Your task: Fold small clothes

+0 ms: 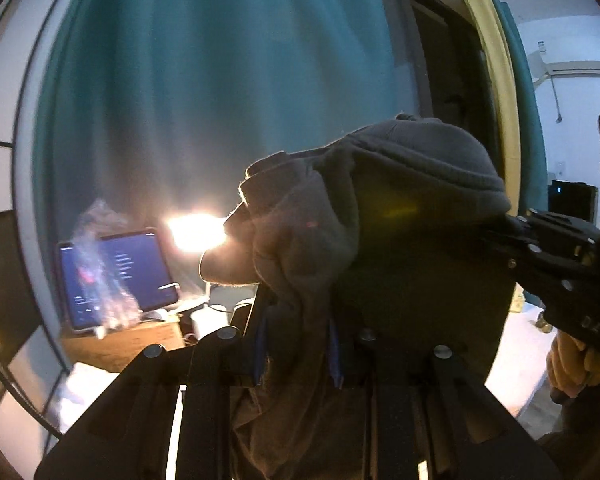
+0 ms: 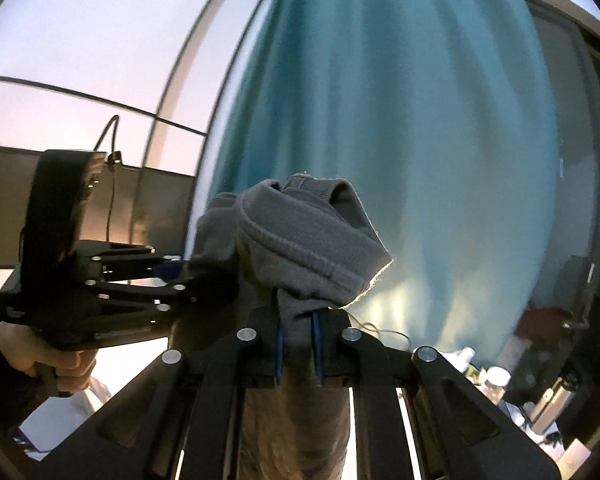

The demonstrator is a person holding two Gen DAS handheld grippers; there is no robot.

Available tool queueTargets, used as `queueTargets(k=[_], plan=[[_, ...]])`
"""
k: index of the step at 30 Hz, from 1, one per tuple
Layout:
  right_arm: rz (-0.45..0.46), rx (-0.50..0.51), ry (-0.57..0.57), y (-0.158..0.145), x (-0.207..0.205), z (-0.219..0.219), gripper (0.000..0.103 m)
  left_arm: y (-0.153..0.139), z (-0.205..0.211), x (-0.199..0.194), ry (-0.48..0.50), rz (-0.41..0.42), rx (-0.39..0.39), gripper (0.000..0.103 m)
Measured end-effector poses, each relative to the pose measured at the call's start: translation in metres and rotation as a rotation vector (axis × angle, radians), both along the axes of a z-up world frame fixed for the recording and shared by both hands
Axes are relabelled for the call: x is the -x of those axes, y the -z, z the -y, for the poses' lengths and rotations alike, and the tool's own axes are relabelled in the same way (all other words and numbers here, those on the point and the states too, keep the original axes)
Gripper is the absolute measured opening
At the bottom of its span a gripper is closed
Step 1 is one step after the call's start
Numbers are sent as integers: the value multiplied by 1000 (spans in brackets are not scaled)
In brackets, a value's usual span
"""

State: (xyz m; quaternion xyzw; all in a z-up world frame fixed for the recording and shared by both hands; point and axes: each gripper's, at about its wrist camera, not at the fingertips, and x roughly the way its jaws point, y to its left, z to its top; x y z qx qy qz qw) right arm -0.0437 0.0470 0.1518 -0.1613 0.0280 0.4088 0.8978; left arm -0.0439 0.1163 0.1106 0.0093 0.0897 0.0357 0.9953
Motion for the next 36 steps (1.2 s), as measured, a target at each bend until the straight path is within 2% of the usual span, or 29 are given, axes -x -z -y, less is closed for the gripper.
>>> queueTargets(k=[10, 16, 23, 36], plan=[[-53, -6, -77, 4, 33, -25, 12, 9, -13, 31, -80, -47, -34, 23], [-95, 23, -82, 21, 33, -30, 12, 23, -21, 29, -88, -112, -25, 23], [-154, 50, -44, 48, 8, -32, 12, 45, -28, 8, -75, -179, 2, 23], [-287, 37, 15, 83, -67, -39, 12, 72, -45, -49, -59, -271, 45, 23]])
